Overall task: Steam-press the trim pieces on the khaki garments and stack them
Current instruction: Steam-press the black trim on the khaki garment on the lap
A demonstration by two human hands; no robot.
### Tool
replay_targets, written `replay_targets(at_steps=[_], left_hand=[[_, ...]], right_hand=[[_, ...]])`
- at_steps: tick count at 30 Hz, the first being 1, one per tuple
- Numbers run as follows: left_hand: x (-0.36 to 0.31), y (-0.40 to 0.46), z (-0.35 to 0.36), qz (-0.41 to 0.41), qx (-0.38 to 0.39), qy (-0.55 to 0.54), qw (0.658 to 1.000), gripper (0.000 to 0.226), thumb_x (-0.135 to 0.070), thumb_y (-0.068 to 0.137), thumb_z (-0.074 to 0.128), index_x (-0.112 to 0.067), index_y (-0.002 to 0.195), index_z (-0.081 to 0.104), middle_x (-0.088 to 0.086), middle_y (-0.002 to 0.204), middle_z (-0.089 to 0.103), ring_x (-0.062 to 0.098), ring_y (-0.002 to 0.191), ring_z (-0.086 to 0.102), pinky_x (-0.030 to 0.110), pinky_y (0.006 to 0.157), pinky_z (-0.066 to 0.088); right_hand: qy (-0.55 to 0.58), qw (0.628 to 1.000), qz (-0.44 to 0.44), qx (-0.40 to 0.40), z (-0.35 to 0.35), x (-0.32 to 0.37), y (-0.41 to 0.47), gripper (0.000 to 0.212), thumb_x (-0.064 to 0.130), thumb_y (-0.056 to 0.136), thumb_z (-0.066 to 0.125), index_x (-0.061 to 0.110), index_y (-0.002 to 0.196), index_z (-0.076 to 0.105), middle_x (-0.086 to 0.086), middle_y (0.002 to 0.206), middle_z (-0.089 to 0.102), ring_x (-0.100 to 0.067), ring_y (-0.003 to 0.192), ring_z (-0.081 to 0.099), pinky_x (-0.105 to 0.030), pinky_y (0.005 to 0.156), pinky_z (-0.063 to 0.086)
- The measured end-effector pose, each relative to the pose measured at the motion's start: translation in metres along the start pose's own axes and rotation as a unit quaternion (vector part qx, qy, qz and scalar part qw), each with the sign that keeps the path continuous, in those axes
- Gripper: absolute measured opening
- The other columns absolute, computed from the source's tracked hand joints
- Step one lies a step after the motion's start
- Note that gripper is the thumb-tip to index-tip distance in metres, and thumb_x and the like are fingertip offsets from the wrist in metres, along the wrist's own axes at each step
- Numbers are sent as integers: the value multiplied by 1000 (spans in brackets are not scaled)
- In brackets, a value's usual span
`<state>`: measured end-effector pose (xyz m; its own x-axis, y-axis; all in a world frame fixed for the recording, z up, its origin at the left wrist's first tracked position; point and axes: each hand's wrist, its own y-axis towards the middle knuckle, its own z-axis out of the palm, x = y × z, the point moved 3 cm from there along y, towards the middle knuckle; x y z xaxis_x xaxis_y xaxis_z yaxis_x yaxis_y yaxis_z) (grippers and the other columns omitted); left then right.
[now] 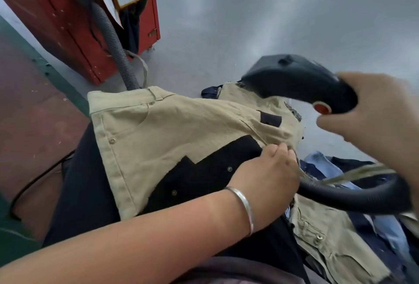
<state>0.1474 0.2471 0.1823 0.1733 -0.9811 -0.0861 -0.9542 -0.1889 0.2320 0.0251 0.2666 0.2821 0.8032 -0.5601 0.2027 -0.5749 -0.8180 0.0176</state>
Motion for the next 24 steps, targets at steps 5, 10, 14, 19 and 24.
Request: replay_targets(at_steps=[5, 10, 14, 19, 24], left_hand=[[15, -19, -11, -76, 45, -103, 991, 51, -38, 95, 46, -9, 137, 43, 9, 136, 47, 26, 129, 38, 40, 87, 51], [28, -77, -12, -124, 97, -29, 987, 82, -70, 62, 67, -12, 121, 66, 11, 127, 61, 26, 113, 60, 35, 82, 53], [11, -83, 3, -108, 17, -31, 994, 30, -22, 75, 68, -13, 102, 75, 13, 108, 71, 20, 81, 69, 22, 50, 50], [17, -71, 0, -86, -15, 16, 996, 30, -2, 68, 62, -12, 92, 77, 13, 92, 74, 13, 58, 58, 19, 38, 34], [15, -69, -1, -79, -33, 32, 996, 37, 0, 74, 46, -9, 91, 78, 12, 89, 74, 13, 60, 60, 19, 39, 39]], right_hand=[[5, 998, 11, 64, 3, -17, -27, 22, 47, 54, 56, 45, 76, 53, 8, 54, 58, -17, 43, 52, -42, 47, 50], [-19, 997, -5, 75, 12, -24, -32, 18, 53, 58, 51, 49, 75, 50, 29, 69, 58, -5, 36, 45, -35, 40, 45], [-51, 991, -7, 123, 28, -18, -31, 26, 43, 57, 64, 44, 79, 51, 5, 49, 54, -17, 44, 53, -42, 47, 50], [-85, 990, -14, 116, 40, 7, -8, 21, 36, 67, 71, 36, 73, 51, 10, 49, 52, -10, 46, 50, -21, 44, 31], [-57, 994, -47, 78, 69, 43, 53, 15, 29, 79, 67, 29, 92, 59, 10, 68, 51, -12, 57, 44, -21, 48, 22]])
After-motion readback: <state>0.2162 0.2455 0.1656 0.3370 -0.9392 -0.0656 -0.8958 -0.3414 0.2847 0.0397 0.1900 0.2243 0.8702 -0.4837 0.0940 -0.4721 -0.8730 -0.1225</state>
